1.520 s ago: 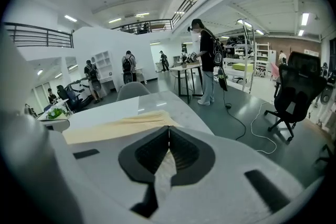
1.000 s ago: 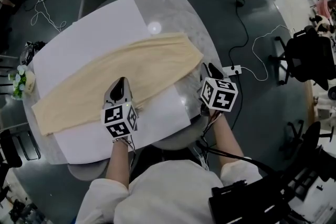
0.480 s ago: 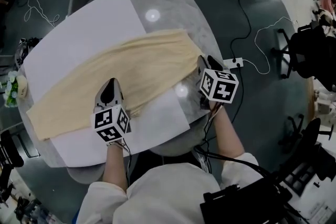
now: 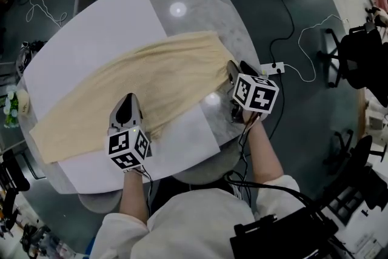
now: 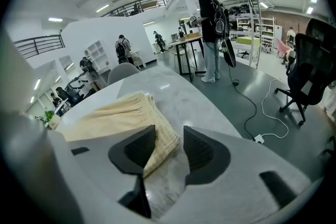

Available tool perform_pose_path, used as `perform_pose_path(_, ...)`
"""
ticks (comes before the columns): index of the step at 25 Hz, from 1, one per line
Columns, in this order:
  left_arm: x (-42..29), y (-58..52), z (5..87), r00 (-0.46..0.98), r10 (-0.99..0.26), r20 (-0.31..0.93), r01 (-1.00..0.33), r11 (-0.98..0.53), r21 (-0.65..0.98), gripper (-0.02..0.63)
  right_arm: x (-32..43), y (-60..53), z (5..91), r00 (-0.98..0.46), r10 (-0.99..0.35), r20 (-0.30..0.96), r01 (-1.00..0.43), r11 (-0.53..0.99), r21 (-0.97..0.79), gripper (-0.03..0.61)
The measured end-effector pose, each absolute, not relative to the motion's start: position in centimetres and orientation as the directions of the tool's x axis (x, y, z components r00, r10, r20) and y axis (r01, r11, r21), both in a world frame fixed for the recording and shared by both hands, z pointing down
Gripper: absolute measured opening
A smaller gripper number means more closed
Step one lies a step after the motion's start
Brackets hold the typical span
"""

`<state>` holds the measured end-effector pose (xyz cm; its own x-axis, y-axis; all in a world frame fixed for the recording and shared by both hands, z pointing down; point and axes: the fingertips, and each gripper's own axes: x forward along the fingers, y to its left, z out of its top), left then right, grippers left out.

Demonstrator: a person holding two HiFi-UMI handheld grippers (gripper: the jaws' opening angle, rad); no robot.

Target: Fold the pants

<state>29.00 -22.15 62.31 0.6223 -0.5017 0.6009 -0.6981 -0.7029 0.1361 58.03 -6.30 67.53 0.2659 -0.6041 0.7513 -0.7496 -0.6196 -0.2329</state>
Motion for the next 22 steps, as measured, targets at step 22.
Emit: perform_pose_path(22, 29.4, -21.9, 62.5, 0.619, -0.505, 0.601, -0.704, -0.697, 0.139, 0.014, 57.1, -6.2, 69.4, 0.158, -0.586, 0.795, -0.747, -0.598, -0.292, 0.187)
